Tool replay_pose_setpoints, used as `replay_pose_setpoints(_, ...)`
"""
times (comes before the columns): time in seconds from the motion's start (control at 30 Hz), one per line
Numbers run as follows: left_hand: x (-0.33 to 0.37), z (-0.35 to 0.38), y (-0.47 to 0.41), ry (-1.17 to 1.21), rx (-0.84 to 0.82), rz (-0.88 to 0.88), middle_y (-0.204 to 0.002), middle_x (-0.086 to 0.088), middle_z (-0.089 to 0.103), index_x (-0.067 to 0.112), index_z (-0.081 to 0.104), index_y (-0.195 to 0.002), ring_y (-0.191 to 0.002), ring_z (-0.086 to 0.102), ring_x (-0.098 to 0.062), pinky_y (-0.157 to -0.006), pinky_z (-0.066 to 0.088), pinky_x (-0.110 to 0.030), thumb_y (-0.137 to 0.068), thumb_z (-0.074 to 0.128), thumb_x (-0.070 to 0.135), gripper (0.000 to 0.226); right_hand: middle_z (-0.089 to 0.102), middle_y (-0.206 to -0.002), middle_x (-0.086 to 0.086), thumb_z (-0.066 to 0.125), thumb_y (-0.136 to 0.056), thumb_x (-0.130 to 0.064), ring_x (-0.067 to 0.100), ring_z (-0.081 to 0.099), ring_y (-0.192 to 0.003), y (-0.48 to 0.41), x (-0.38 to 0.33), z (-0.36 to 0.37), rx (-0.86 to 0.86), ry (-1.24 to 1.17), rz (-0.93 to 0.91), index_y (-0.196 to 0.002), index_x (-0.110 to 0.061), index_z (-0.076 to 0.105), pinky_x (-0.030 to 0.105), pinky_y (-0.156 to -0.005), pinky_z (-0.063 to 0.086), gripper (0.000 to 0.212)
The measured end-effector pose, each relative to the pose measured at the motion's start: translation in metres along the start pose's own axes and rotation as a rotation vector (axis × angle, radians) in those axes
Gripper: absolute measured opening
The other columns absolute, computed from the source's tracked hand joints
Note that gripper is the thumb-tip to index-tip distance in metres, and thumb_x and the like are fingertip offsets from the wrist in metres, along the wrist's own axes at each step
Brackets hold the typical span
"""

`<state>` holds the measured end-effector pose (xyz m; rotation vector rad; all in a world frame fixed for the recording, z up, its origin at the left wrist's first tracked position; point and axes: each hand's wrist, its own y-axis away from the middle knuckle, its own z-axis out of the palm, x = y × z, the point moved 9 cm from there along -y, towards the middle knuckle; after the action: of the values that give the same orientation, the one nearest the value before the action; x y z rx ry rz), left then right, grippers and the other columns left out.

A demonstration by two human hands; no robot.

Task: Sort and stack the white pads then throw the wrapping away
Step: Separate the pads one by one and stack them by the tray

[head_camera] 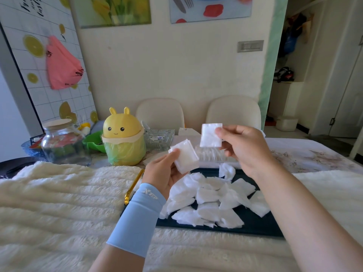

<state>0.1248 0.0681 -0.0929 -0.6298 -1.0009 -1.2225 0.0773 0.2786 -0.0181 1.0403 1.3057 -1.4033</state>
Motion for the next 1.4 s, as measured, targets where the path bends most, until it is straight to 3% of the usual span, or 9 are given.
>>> replay_pose_setpoints(0.13,0.000,0.009,0.003,-0.085,-0.059,0.012,-0.098,-0.016,0.076,-0.001,0.068,-0.110,-0.084,0.074,-0.025,-0.068,0.061,-0.031,-0.094,0.063,0.017,0.025,0.066,-0.067,0.004,0.076,-0.088,-0.013,0.012,0.056,-0.053,0.014,-0.001,0.034,-0.270,0.080,-0.021,-0.098,-0.004,0.074,0.020,-0.046,0.039,0.014)
replay_pose_setpoints(0.37,0.001,0.028,0.010,-0.097,-0.233,-0.015,-0.104,-0.017,0.075,0.002,0.068,-0.115,-0.095,0.073,-0.026,-0.084,0.059,-0.038,-0.099,0.055,0.028,0.033,0.074,-0.078,0.001,0.083,-0.082,-0.018,0.000,0.062,-0.053,0.015,0.001,0.037,-0.171,0.383,-0.119,-0.085,-0.017,0.076,0.014,-0.054,0.048,0.008)
replay_pose_setpoints(0.5,0.000,0.033,0.012,-0.170,-0.306,0.011,-0.111,-0.017,0.073,0.004,0.070,-0.115,-0.102,0.070,-0.024,-0.091,0.057,-0.037,-0.084,0.069,0.035,0.044,0.070,-0.096,-0.009,0.081,-0.084,-0.026,0.004,0.067,-0.085,0.013,0.004,0.035,-0.146,0.472,-0.123,-0.100,-0.024,0.072,0.023,-0.072,0.054,0.019)
replay_pose_setpoints(0.63,-0.003,0.027,0.006,-0.244,-0.271,0.028,-0.112,-0.018,0.072,0.004,0.069,-0.112,-0.102,0.070,-0.024,-0.090,0.057,-0.033,-0.094,0.062,0.012,0.021,0.069,-0.110,0.007,0.077,-0.088,-0.017,0.018,0.072,-0.086,0.014,0.019,0.041,-0.305,0.319,0.024,-0.130,-0.023,0.060,0.026,-0.067,0.058,0.045)
replay_pose_setpoints(0.77,0.005,0.022,0.002,-0.355,-0.220,0.124,-0.104,-0.012,0.075,0.010,0.068,-0.116,-0.092,0.073,-0.019,-0.083,0.059,-0.030,-0.093,0.064,0.009,0.023,0.070,-0.100,0.007,0.075,-0.088,-0.009,0.018,0.071,-0.080,0.013,0.027,0.042,-0.373,0.243,0.093,-0.119,-0.018,0.068,0.036,-0.076,0.062,0.033)
replay_pose_setpoints(0.9,0.010,0.021,0.000,-0.479,-0.180,0.213,-0.096,-0.005,0.077,0.014,0.060,-0.127,-0.093,0.073,-0.021,-0.086,0.059,-0.037,-0.089,0.070,0.010,0.040,0.074,-0.108,0.014,0.076,-0.089,-0.020,0.018,0.071,-0.086,0.017,0.035,0.043,-0.460,0.237,0.156,-0.121,-0.018,0.070,0.037,-0.078,0.061,0.032)
replay_pose_setpoints(1.1,0.013,0.039,-0.004,-0.573,-0.234,0.201,-0.099,-0.010,0.076,0.012,0.055,-0.128,-0.086,0.073,-0.022,-0.076,0.060,-0.027,-0.081,0.077,0.001,0.053,0.075,-0.105,0.015,0.066,-0.095,-0.008,0.013,0.070,-0.079,0.008,0.029,0.026,-0.434,0.257,0.153,-0.114,-0.010,0.073,0.026,-0.067,0.057,0.020)
replay_pose_setpoints(1.23,0.025,0.065,-0.027,-0.698,-0.262,0.203,-0.105,-0.008,0.072,0.019,0.057,-0.126,-0.093,0.073,-0.025,-0.088,0.059,-0.041,-0.075,0.082,0.002,0.059,0.076,-0.105,0.014,0.071,-0.092,-0.012,0.016,0.070,-0.083,-0.010,0.020,0.014,-0.509,0.389,0.178,-0.109,-0.008,0.074,0.029,-0.075,0.059,0.018)
replay_pose_setpoints(1.4,0.042,0.113,-0.076,-0.901,-0.238,0.292,-0.101,0.010,0.067,0.020,0.057,-0.127,-0.093,0.069,-0.019,-0.082,0.059,-0.036,-0.081,0.077,0.015,0.050,0.074,-0.103,0.011,0.071,-0.092,-0.011,0.019,0.075,-0.079,-0.071,-0.002,-0.032,-0.261,0.514,0.162,-0.115,-0.006,0.067,0.034,-0.071,0.063,0.024)
